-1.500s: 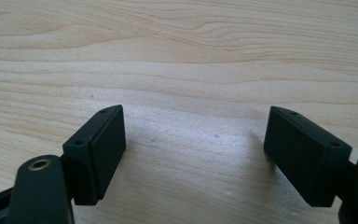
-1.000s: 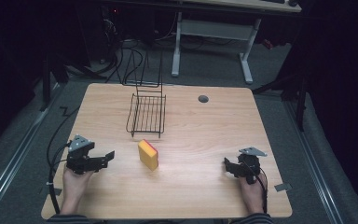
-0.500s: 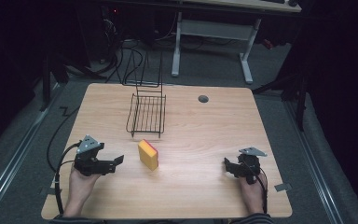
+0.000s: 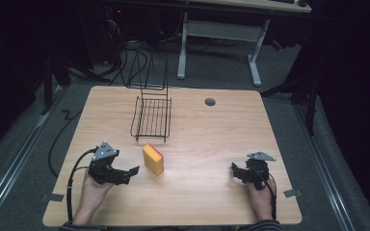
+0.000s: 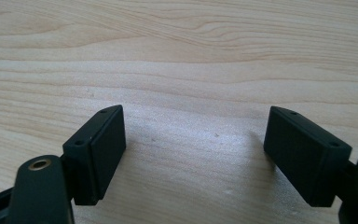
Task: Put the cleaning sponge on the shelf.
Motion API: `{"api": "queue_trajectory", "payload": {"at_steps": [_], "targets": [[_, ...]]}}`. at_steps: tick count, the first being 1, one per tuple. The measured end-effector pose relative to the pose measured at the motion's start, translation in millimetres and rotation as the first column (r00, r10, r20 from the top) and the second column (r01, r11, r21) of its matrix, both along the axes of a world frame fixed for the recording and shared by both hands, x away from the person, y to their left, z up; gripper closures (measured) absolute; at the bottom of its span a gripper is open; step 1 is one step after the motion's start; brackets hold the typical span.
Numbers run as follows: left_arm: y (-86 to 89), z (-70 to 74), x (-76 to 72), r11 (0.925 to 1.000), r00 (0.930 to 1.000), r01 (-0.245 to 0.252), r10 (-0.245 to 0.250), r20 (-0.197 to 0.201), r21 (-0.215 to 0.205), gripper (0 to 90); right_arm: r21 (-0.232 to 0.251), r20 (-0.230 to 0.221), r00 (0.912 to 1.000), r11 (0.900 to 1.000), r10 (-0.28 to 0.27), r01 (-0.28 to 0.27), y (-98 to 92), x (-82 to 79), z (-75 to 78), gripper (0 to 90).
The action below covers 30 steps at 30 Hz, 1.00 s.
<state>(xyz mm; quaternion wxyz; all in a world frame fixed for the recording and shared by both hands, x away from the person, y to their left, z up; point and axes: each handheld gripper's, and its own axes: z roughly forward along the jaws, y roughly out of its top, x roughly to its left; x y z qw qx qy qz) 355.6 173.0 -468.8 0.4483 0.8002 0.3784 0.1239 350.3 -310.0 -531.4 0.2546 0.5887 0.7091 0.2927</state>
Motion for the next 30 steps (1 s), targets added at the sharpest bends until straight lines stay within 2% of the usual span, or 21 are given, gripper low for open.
{"api": "queue_trajectory", "payload": {"at_steps": [14, 30], "targets": [[-22.0, -4.0, -0.9, 0.9983, 0.9985, 0.055, -0.055, -0.006, 0.019, 0.2, 0.000, 0.000, 1.0000, 1.000, 0.002, -0.002, -0.1, -0.2, 0.0, 21.0], [-41.6, -11.7, 4.0, 0.9957, 0.9964, 0.083, -0.083, -0.015, 0.041, 0.0, -0.006, 0.004, 0.9999, 1.000, 0.012, -0.012, -1.1, 0.0, -0.1, 21.0]]}}
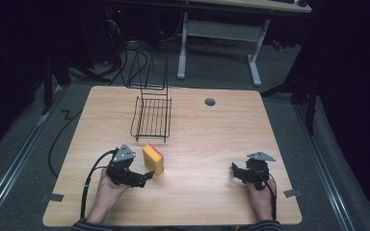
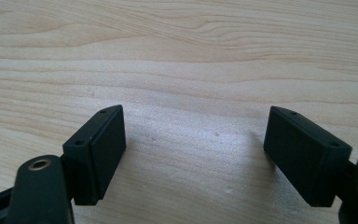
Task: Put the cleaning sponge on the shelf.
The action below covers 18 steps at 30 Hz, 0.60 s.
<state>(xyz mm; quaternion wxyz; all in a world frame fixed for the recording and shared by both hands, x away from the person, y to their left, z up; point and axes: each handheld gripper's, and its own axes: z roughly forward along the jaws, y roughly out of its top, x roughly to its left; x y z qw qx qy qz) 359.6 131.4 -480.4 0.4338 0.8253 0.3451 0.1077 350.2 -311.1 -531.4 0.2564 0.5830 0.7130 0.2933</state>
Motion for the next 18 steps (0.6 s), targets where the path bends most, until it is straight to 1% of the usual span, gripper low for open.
{"api": "queue_trajectory", "payload": {"at_steps": [3, 10, 15, 17, 18], "targets": [[-2.9, -1.4, 1.0, 1.0000, 1.0000, -0.002, 0.002, 0.000, -0.002, 0.0, 0.000, 0.000, 1.0000, 1.000, 0.001, -0.001, -0.1, 0.0, 0.0, 21.0], [-7.9, -4.1, 3.3, 1.0000, 1.0000, 0.000, 0.000, -0.001, 0.008, 0.0, 0.007, -0.004, 1.0000, 1.000, -0.007, 0.007, 0.7, -0.5, 0.1, 21.0], [-11.6, -7.1, 5.8, 0.9997, 1.0000, 0.001, -0.001, -0.005, 0.026, 0.0, 0.007, -0.004, 1.0000, 1.000, -0.007, 0.007, 0.7, -0.5, 0.1, 21.0], [-13.2, -8.2, 6.4, 0.9995, 1.0000, -0.004, 0.004, -0.001, 0.032, 0.2, 0.007, -0.004, 1.0000, 1.000, -0.007, 0.007, 0.7, -0.5, 0.1, 21.0], [-15.4, -9.1, 6.7, 0.9991, 0.9999, -0.013, 0.012, 0.009, 0.042, 0.2, 0.007, -0.004, 1.0000, 1.000, -0.007, 0.007, 0.7, -0.5, 0.1, 21.0]]}}
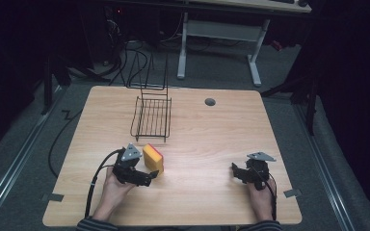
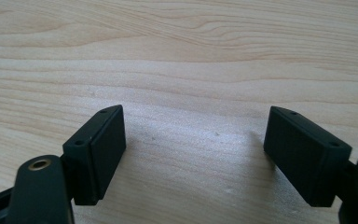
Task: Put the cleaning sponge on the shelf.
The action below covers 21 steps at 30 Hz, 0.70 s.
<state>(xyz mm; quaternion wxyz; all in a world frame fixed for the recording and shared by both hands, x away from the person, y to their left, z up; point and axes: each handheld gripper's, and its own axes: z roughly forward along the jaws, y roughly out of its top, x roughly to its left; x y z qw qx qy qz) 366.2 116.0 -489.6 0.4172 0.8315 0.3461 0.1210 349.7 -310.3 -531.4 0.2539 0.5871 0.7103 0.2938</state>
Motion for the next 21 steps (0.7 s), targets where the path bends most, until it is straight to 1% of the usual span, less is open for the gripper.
{"api": "queue_trajectory", "payload": {"at_steps": [2, 3, 4, 8, 17, 21], "targets": [[-0.9, -0.5, 0.4, 1.0000, 1.0000, 0.002, -0.002, 0.000, 0.005, 0.2, 0.000, 0.000, 1.0000, 1.000, 0.000, 0.000, 0.0, 0.0, 0.0, 21.0], [-2.2, -1.9, 2.1, 1.0000, 1.0000, 0.004, -0.004, -0.009, 0.001, 0.2, 0.000, 0.000, 1.0000, 1.000, 0.000, 0.000, 0.0, 0.0, 0.0, 21.0], [-2.2, -1.9, 2.1, 1.0000, 1.0000, 0.004, -0.004, -0.009, 0.001, 0.2, 0.000, 0.000, 1.0000, 1.000, 0.000, 0.000, 0.0, 0.0, 0.0, 21.0], [-4.6, -4.8, 5.4, 1.0000, 0.9999, -0.009, 0.009, -0.013, 0.002, 0.3, 0.000, 0.000, 1.0000, 1.000, 0.000, 0.000, 0.0, -0.1, 0.0, 21.0], [-10.1, -10.6, 9.6, 0.9996, 0.9997, -0.021, 0.021, -0.011, 0.022, 2.5, 0.001, -0.001, 1.0000, 1.000, 0.000, 0.000, 0.0, -0.1, 0.1, 21.0], [-12.6, -13.3, 10.7, 0.9995, 0.9998, -0.016, 0.016, -0.015, 0.026, 3.4, 0.001, -0.001, 1.0000, 1.000, 0.000, 0.000, 0.0, -0.1, 0.1, 21.0]]}}
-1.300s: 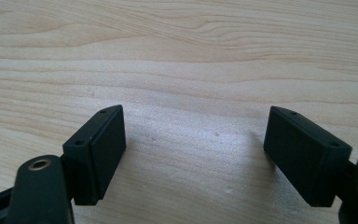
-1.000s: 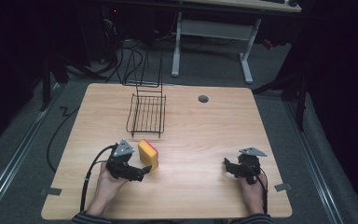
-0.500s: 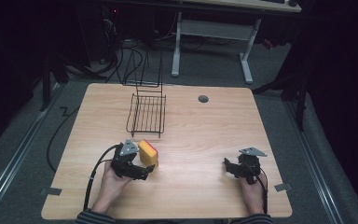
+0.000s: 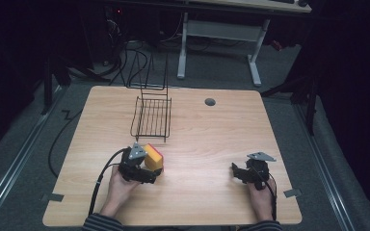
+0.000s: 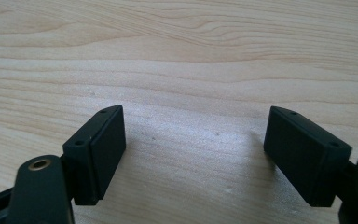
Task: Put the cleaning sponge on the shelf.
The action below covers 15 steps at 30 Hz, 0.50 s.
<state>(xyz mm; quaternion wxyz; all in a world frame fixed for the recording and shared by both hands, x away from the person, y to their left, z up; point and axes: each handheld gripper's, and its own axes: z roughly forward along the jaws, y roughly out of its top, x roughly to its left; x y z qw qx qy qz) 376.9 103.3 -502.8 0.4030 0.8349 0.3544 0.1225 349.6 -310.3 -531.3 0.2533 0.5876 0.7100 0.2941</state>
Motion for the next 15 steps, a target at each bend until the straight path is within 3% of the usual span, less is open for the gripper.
{"api": "queue_trajectory", "payload": {"at_steps": [8, 15], "targets": [[-5.1, -6.3, 3.1, 1.0000, 1.0000, 0.008, -0.008, -0.004, -0.002, 6.6, 0.000, 0.000, 1.0000, 1.000, 0.000, 0.000, 0.0, 0.0, 0.0, 21.0], [-6.7, -10.2, 5.4, 0.9999, 0.9999, 0.011, -0.011, -0.007, 0.001, 14.4, 0.000, 0.000, 1.0000, 1.000, 0.000, 0.000, 0.0, 0.0, 0.0, 21.0]]}}
